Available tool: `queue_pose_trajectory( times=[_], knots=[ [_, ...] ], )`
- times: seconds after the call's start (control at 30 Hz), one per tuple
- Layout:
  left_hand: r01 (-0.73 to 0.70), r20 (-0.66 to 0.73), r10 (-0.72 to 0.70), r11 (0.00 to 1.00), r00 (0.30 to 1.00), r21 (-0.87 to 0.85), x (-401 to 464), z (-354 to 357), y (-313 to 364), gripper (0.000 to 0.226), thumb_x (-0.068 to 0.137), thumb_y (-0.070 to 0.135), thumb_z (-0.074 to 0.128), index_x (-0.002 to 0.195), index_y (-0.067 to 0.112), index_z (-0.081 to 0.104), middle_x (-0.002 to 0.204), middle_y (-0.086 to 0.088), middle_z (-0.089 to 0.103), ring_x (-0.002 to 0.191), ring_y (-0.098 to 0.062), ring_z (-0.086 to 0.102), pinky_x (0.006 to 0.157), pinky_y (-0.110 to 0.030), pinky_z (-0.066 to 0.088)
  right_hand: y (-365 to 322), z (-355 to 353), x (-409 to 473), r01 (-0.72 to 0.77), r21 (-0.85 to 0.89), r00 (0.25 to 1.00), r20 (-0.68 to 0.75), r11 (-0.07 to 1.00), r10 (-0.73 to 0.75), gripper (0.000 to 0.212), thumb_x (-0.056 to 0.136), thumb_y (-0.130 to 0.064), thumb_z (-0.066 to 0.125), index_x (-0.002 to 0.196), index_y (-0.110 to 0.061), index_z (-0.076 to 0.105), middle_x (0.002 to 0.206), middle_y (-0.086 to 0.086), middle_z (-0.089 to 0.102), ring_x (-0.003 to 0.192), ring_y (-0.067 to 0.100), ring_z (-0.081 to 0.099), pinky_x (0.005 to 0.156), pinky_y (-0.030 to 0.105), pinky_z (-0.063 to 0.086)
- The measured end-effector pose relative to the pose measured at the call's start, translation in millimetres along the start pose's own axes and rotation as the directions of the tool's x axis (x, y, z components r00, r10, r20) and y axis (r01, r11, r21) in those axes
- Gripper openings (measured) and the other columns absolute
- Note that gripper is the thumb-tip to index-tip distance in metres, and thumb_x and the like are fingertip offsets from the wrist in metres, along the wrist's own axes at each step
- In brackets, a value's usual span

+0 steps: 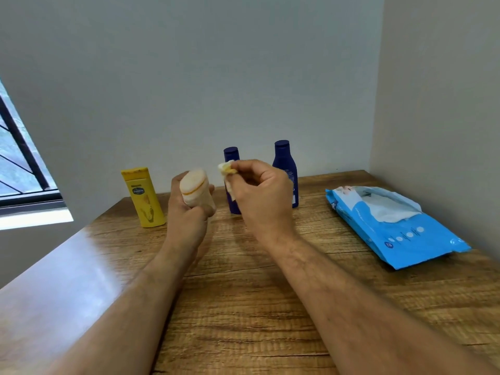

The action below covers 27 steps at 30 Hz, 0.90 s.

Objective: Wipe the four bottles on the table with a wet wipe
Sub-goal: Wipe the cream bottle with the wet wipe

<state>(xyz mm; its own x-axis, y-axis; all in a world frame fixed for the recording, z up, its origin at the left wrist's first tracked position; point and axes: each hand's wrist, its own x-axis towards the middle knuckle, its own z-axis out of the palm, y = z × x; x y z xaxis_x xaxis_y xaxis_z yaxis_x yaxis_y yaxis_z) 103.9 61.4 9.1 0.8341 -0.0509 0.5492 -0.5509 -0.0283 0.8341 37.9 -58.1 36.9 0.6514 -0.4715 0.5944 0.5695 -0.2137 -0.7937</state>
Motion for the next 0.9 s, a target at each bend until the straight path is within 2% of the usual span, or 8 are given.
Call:
queue_pose_trajectory(
  times=[0.07, 0.2, 0.27, 0.43, 0.53, 0.67, 0.77, 0.9],
  knots=[
    [-0.047, 0.015, 0.046, 0.995, 0.999, 0.086, 0, -1, -2, 0.061, 0.073, -0.014, 0.061, 0.122, 0.02, 0.047, 0.104, -0.011, 0.064, 0.1, -0.025, 0.065, 0.086, -0.051, 0.056, 3, -5, -1, 0.182, -0.133, 0.982, 0.072, 0.974, -0.174, 0.018, 0.089, -0.012, 0.071, 0.105, -0.016, 0.077, 0.097, -0.004, 0.077, 0.09, 0.004, 0.071, 0.079, 0.02, 0.06],
    [-0.189, 0.056, 0.181, 0.956, 0.982, 0.225, -3, 3, -2, 0.034, 0.088, -0.005, 0.066, 0.114, 0.005, 0.047, 0.086, 0.007, 0.057, 0.073, 0.005, 0.059, 0.062, -0.014, 0.049, 0, -1, -11, 0.528, -0.373, 0.831, 0.415, 0.763, -0.371, 0.022, 0.09, -0.016, 0.068, 0.11, -0.021, 0.076, 0.107, -0.005, 0.076, 0.101, 0.006, 0.068, 0.093, 0.025, 0.055],
    [-0.18, 0.07, 0.168, 0.956, 0.983, 0.233, -4, 2, -1, 0.037, 0.087, -0.006, 0.066, 0.115, 0.011, 0.048, 0.088, 0.008, 0.058, 0.076, 0.003, 0.061, 0.062, -0.013, 0.05, 0, 1, -9, 0.503, -0.39, 0.854, 0.363, 0.771, -0.373, 0.022, 0.09, -0.016, 0.067, 0.11, -0.02, 0.076, 0.107, -0.005, 0.075, 0.101, 0.007, 0.068, 0.093, 0.026, 0.056],
    [-0.139, 0.12, 0.113, 0.959, 0.986, 0.247, -3, 0, -4, 0.064, 0.075, -0.021, 0.057, 0.106, 0.034, 0.046, 0.098, -0.008, 0.062, 0.09, -0.028, 0.062, 0.075, -0.048, 0.055, 6, -4, 0, 0.305, -0.372, 0.95, 0.18, 0.877, -0.255, 0.021, 0.091, -0.013, 0.065, 0.107, -0.019, 0.076, 0.105, -0.005, 0.075, 0.098, 0.008, 0.068, 0.088, 0.029, 0.059],
    [-0.117, 0.111, 0.09, 0.958, 0.99, 0.261, -3, 1, -7, 0.058, 0.079, -0.016, 0.06, 0.106, 0.033, 0.047, 0.097, -0.003, 0.064, 0.089, -0.022, 0.063, 0.076, -0.046, 0.057, 5, -6, 0, 0.36, -0.412, 0.927, 0.257, 0.837, -0.272, 0.022, 0.089, -0.015, 0.067, 0.107, -0.021, 0.077, 0.112, -0.003, 0.074, 0.11, 0.009, 0.066, 0.097, 0.024, 0.054],
    [-0.164, 0.121, 0.131, 0.929, 0.984, 0.331, -3, -3, -9, 0.03, 0.089, 0.004, 0.068, 0.105, 0.021, 0.05, 0.085, 0.028, 0.063, 0.075, 0.002, 0.061, 0.063, -0.022, 0.054, 2, -2, -7, 0.494, -0.419, 0.836, 0.471, 0.762, -0.282, 0.023, 0.089, -0.021, 0.068, 0.11, -0.028, 0.076, 0.122, -0.003, 0.072, 0.124, 0.009, 0.059, 0.109, 0.02, 0.041],
    [-0.163, 0.143, 0.12, 0.926, 0.982, 0.34, -5, -1, -8, 0.03, 0.09, 0.005, 0.066, 0.108, 0.025, 0.053, 0.09, 0.02, 0.066, 0.082, -0.002, 0.065, 0.07, -0.028, 0.059, 2, -2, -7, 0.498, -0.419, 0.846, 0.426, 0.76, -0.319, 0.022, 0.09, -0.022, 0.069, 0.11, -0.027, 0.076, 0.116, -0.003, 0.074, 0.115, 0.01, 0.063, 0.107, 0.025, 0.044],
    [-0.132, 0.129, 0.096, 0.941, 0.987, 0.31, -7, 4, -5, 0.047, 0.085, -0.006, 0.06, 0.109, 0.033, 0.051, 0.091, 0.012, 0.067, 0.086, -0.006, 0.065, 0.073, -0.035, 0.06, 4, -1, -3, 0.33, -0.337, 0.93, 0.276, 0.882, -0.243, 0.019, 0.092, -0.02, 0.067, 0.108, -0.025, 0.076, 0.104, -0.011, 0.075, 0.099, 0.004, 0.067, 0.092, 0.025, 0.056]
  ],
)
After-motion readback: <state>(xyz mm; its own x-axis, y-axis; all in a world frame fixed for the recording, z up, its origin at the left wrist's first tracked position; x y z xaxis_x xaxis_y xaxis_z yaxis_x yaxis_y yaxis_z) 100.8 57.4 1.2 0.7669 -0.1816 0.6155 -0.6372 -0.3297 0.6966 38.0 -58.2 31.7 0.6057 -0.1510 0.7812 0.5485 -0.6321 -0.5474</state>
